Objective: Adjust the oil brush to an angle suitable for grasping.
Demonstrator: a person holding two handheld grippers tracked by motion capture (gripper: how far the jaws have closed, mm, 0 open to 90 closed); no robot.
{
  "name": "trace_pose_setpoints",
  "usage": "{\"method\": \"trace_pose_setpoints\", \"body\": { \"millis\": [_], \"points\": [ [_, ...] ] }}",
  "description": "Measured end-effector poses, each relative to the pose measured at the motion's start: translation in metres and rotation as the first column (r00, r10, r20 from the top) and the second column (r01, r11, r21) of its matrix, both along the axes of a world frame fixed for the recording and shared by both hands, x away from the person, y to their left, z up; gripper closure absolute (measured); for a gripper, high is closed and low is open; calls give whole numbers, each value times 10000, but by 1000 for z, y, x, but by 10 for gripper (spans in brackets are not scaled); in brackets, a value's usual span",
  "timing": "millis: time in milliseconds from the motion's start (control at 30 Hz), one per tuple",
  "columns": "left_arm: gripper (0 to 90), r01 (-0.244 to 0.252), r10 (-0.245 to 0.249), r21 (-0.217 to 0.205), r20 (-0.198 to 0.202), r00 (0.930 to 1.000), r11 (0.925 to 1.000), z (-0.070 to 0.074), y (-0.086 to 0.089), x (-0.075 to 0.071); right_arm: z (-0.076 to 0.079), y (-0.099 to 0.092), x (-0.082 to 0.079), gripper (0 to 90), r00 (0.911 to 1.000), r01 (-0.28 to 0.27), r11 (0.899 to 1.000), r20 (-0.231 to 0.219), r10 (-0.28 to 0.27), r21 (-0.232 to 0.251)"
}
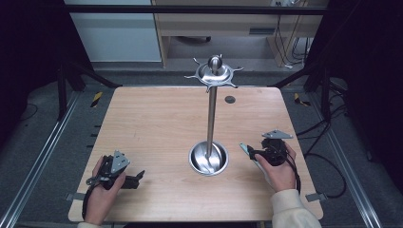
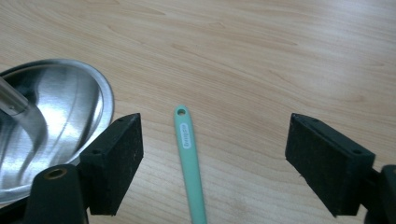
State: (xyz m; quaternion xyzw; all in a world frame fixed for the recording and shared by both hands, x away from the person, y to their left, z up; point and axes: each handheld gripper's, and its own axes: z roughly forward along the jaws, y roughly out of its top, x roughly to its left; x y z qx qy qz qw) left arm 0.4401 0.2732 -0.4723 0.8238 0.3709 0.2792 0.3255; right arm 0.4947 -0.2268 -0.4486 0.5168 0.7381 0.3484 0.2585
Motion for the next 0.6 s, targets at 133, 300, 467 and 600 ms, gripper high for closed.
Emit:
{"method": "trace_pose_setpoints", "body": {
  "millis": [133, 300, 467, 600],
  "points": [
    [27, -31, 32, -26, 54, 10000, 10000, 0, 0, 0, 2, 3, -1, 202, 9995, -219, 9997, 204, 220, -49],
    [27, -15, 15, 7, 40, 10000, 10000, 0, 0, 0, 3, 6, -1, 275, 9987, -472, 9988, 207, 475, -110],
    [27, -17, 17, 23, 29, 10000, 10000, 0, 0, 0, 1, 12, 1, 436, 9960, -886, 9955, 98, 890, -323],
    [27, -20, 20, 3, 54, 10000, 10000, 0, 0, 0, -4, 21, 4, 609, 9908, -1354, 9871, -101, 1350, -857]
  ]
}}
